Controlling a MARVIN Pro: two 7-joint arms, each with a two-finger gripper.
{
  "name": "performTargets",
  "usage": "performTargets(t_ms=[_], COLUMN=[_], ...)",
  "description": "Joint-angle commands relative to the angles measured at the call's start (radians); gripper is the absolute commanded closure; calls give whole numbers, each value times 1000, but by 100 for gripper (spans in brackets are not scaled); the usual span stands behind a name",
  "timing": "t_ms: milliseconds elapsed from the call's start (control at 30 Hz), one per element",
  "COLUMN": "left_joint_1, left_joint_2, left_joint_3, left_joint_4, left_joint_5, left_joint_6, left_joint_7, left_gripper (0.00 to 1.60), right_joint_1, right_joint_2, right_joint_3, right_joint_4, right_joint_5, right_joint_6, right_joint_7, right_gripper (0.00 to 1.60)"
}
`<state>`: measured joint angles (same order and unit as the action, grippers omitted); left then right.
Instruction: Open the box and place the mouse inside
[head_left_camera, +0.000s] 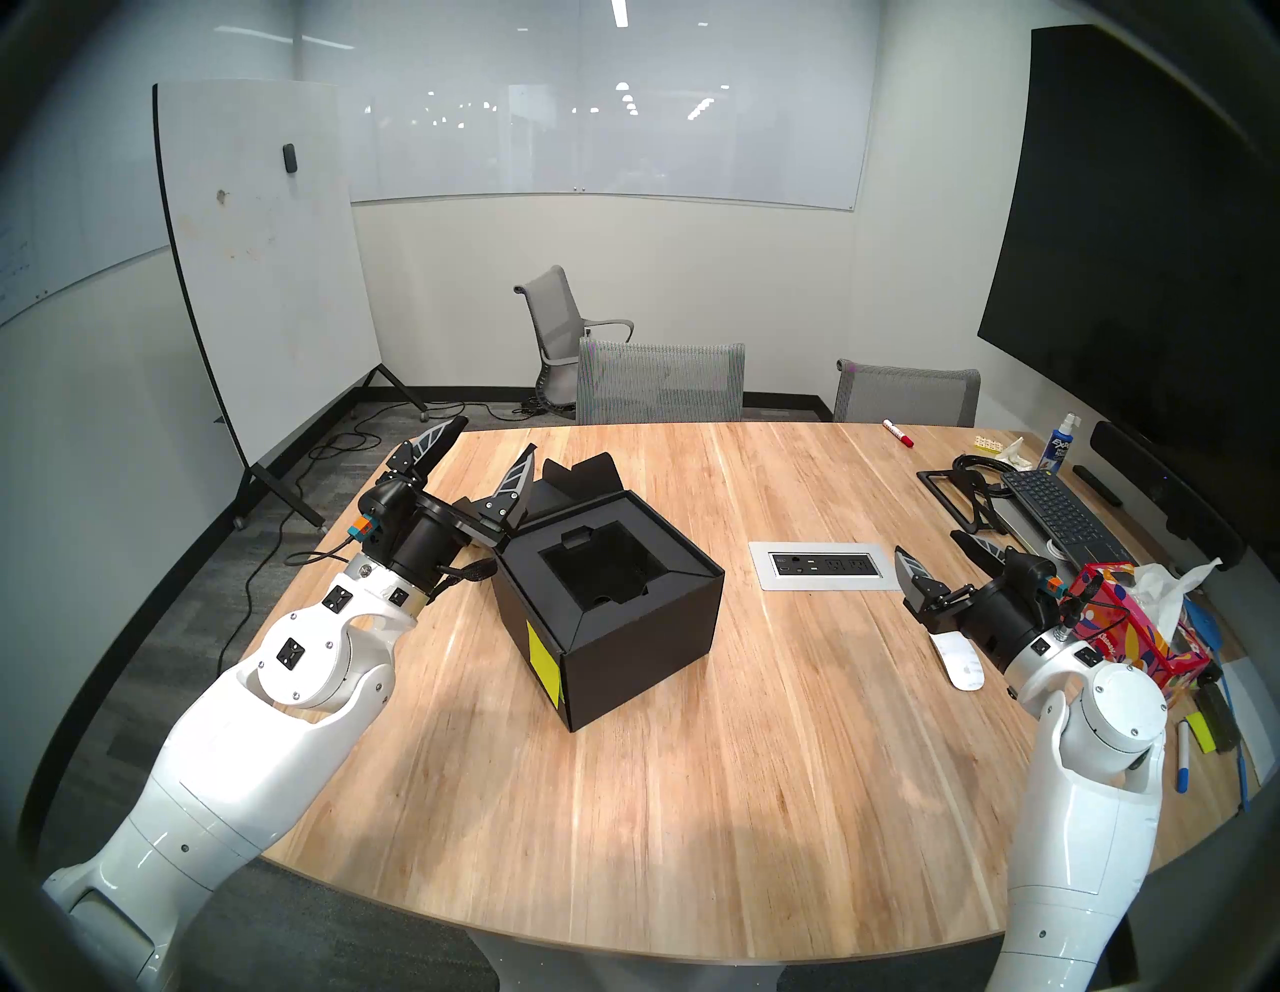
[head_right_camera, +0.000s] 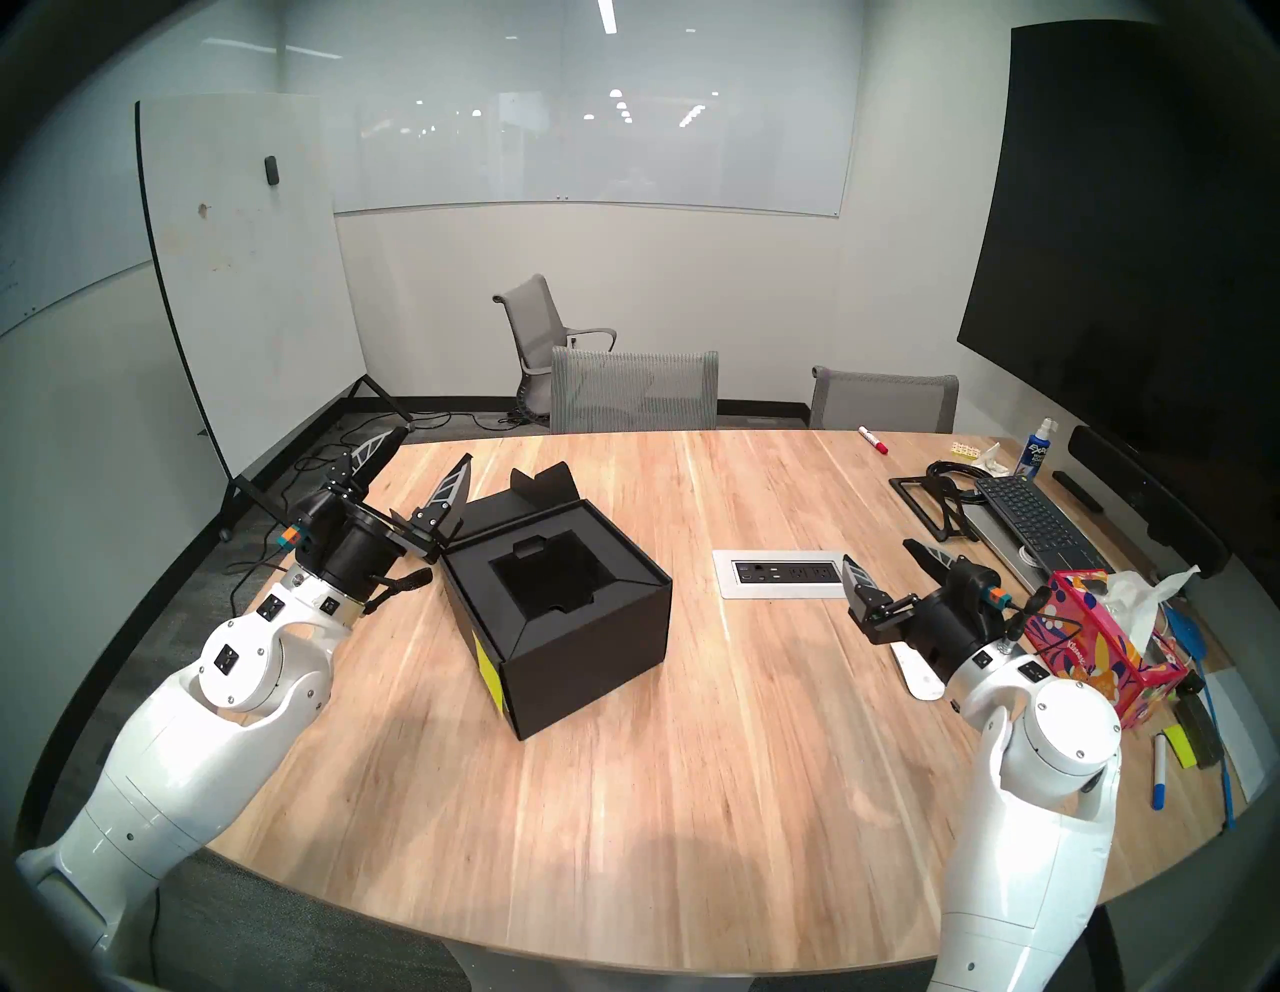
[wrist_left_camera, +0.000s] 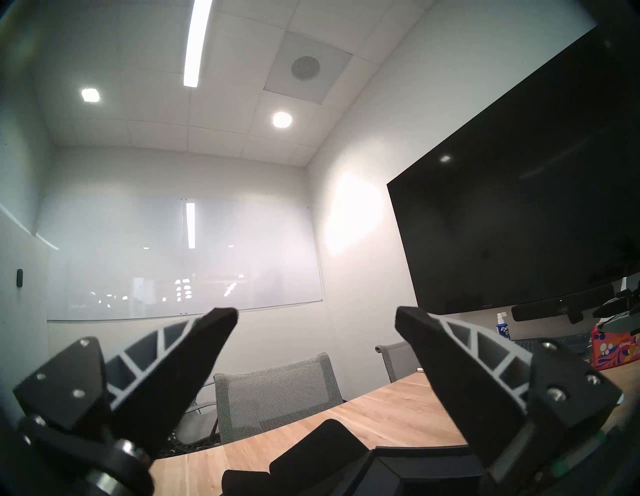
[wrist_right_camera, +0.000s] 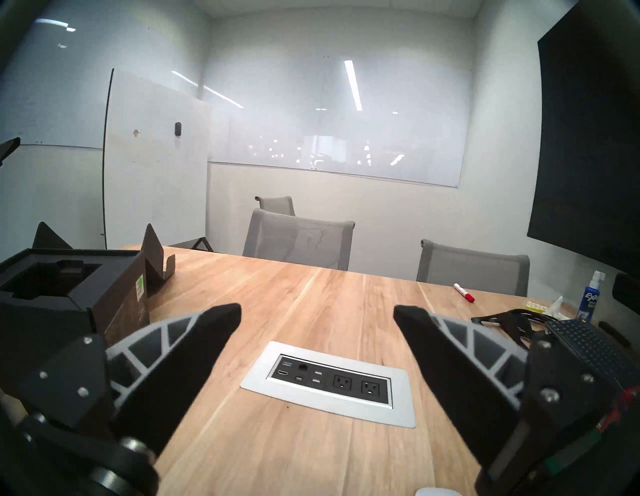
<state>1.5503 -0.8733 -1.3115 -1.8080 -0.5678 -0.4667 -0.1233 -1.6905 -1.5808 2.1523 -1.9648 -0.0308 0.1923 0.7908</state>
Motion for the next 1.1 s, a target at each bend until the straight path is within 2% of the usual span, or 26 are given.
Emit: performTargets(t_ms=[0,300,533,733,767,833,867,1067], left_joint_1=[3,21,31,33,33,36,37,57], left_joint_2=[10,16,23,25,26,28,31,46], left_joint_3=[-2,0,0,1,1,1,0,-5], left_joint_4=[-60,-91,-110,-119,-119,-119,-119,-122], left_joint_5=[1,14,21,17,16,12,12,4], left_joint_6=[13,27,37,51,52,54,54,45], left_joint_7=[1,9,11,14,13,10,9,2], left_gripper=[0,0,0,0,0,0,0,0], right_joint_1=[7,57,108,140,144,146,151,158], right_joint_2=[17,72,114,129,128,133,132,140], right_joint_3=[36,72,72,70,71,68,71,72], right_joint_4=[-20,56,133,166,165,166,165,150], right_joint_5=[2,-17,-39,-63,-64,-76,-73,-93], right_joint_6=[18,14,23,71,98,99,128,181], right_joint_7=[-8,-21,-34,-47,-47,-49,-46,-48], right_gripper=[0,0,0,0,0,0,0,0])
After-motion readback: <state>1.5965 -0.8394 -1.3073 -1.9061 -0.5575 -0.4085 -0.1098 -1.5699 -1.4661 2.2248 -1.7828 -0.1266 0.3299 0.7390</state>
